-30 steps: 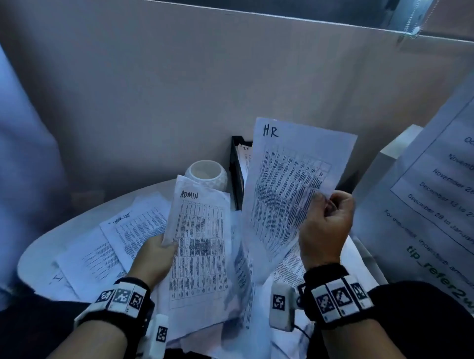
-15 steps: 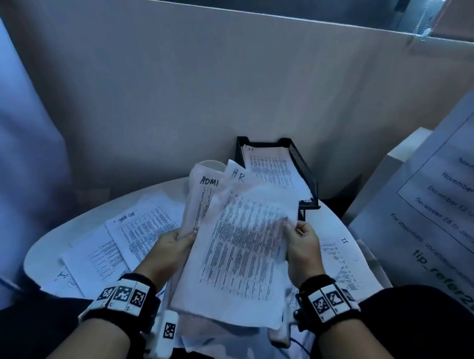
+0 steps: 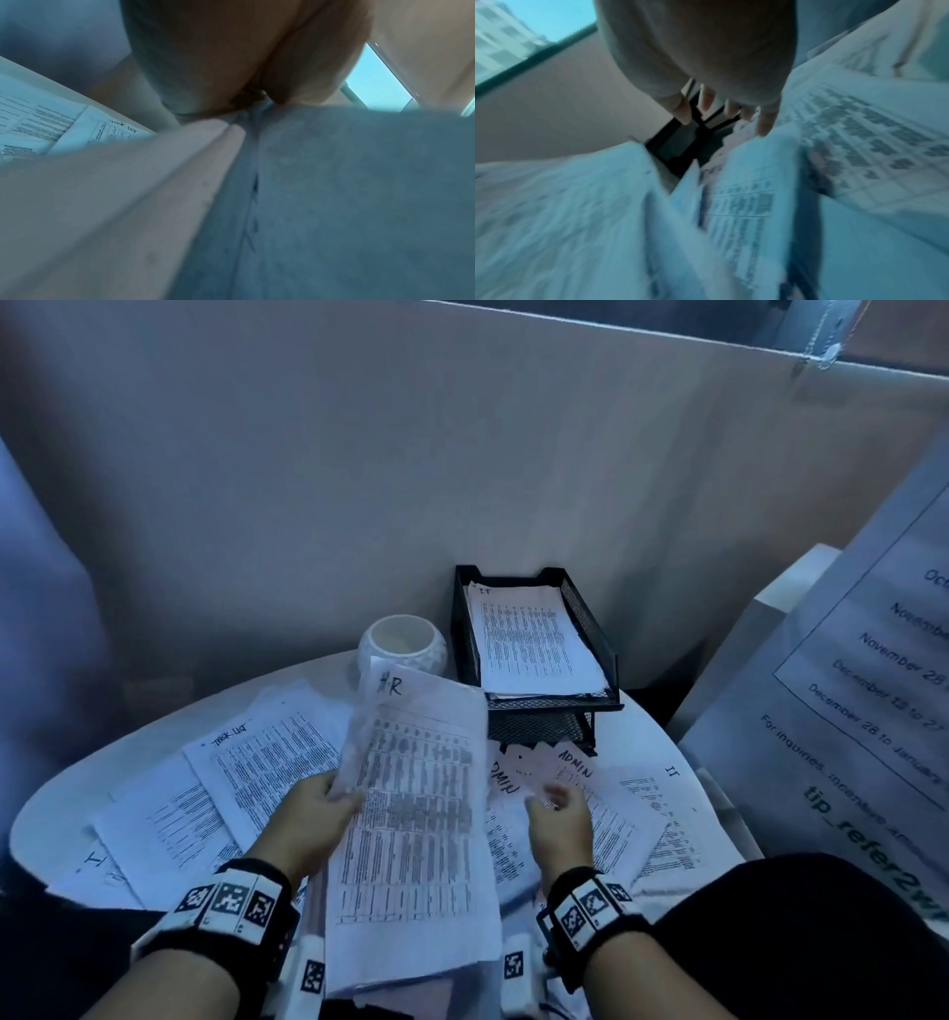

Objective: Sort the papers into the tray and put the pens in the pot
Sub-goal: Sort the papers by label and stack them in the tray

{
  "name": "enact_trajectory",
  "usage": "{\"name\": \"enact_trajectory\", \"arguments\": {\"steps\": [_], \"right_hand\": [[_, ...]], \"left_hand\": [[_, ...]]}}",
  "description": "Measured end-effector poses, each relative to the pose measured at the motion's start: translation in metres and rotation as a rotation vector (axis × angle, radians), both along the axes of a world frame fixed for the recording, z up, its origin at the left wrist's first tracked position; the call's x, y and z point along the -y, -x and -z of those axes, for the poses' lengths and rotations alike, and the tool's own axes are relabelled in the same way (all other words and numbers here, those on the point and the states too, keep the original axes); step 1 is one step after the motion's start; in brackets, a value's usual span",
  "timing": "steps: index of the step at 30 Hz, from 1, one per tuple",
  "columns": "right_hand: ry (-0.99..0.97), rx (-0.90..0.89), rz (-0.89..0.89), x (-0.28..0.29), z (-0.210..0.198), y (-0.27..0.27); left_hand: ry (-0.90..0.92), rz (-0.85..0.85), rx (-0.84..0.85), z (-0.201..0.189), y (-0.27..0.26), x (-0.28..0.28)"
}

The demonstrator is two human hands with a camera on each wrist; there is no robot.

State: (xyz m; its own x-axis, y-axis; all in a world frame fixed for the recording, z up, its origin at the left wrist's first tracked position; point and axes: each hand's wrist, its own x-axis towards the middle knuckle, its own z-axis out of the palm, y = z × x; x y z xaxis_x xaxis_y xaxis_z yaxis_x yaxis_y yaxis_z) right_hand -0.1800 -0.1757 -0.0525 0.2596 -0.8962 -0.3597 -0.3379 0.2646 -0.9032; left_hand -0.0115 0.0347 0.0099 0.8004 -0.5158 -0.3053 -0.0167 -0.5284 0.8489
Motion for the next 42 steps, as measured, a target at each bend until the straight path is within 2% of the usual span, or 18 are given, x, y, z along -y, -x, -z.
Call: {"name": "enact_trajectory", "arguments": {"steps": [2, 4, 8, 9, 12, 15, 18, 22, 25, 29, 32, 35, 38, 40, 42], "right_hand": [[-0.049, -0.131, 0.136, 0.012, 0.013, 0.013], [-0.182, -0.194, 0.222, 0.021, 0.025, 0.023], [-0.456, -0.138, 0.123, 0.018, 0.039, 0.028], [-0.462, -0.143, 0.077, 0.014, 0.042, 0.028], [-0.197, -0.174, 0.035, 0.006, 0.033, 0.022], [0.189, -0.059, 0.027, 0.010, -0.003, 0.012], [0.507, 0.104, -0.082, 0.016, -0.053, 0.007], [0.626, 0.373, -0.130, 0.009, -0.121, 0.010], [0.549, 0.542, -0.051, 0.010, -0.148, 0.013], [0.235, 0.633, 0.024, 0.019, -0.136, 0.011], [0.077, 0.576, 0.066, 0.018, -0.108, 0.009], [-0.021, 0.449, -0.006, 0.006, -0.087, 0.007], [-0.142, 0.342, -0.060, -0.009, -0.076, 0.004], [-0.192, 0.320, -0.030, -0.012, -0.066, 0.001], [-0.195, 0.323, 0.021, -0.011, -0.054, -0.001]], "left_hand": [[-0.018, -0.069, 0.040, 0.000, -0.005, -0.002], [-0.015, -0.132, 0.048, 0.002, -0.011, -0.004], [0.024, -0.203, 0.036, 0.004, -0.015, -0.005], [0.029, -0.207, 0.034, 0.005, -0.016, -0.005], [-0.006, -0.198, 0.036, 0.006, -0.015, -0.006], [-0.026, -0.195, 0.041, 0.006, -0.016, -0.007], [-0.029, -0.189, 0.065, 0.005, -0.015, -0.007], [-0.001, -0.160, 0.108, -0.002, -0.009, -0.004], [0.049, -0.126, 0.101, -0.004, -0.007, -0.005], [0.121, -0.062, 0.062, -0.009, -0.006, -0.006], [0.172, -0.012, -0.005, -0.015, -0.001, -0.004], [0.232, 0.066, -0.119, -0.025, 0.010, 0.002], [0.211, 0.061, -0.169, -0.034, 0.023, 0.004], [0.208, 0.076, -0.242, -0.030, 0.026, 0.004], [0.204, 0.213, -0.280, -0.025, 0.026, 0.003]]}}
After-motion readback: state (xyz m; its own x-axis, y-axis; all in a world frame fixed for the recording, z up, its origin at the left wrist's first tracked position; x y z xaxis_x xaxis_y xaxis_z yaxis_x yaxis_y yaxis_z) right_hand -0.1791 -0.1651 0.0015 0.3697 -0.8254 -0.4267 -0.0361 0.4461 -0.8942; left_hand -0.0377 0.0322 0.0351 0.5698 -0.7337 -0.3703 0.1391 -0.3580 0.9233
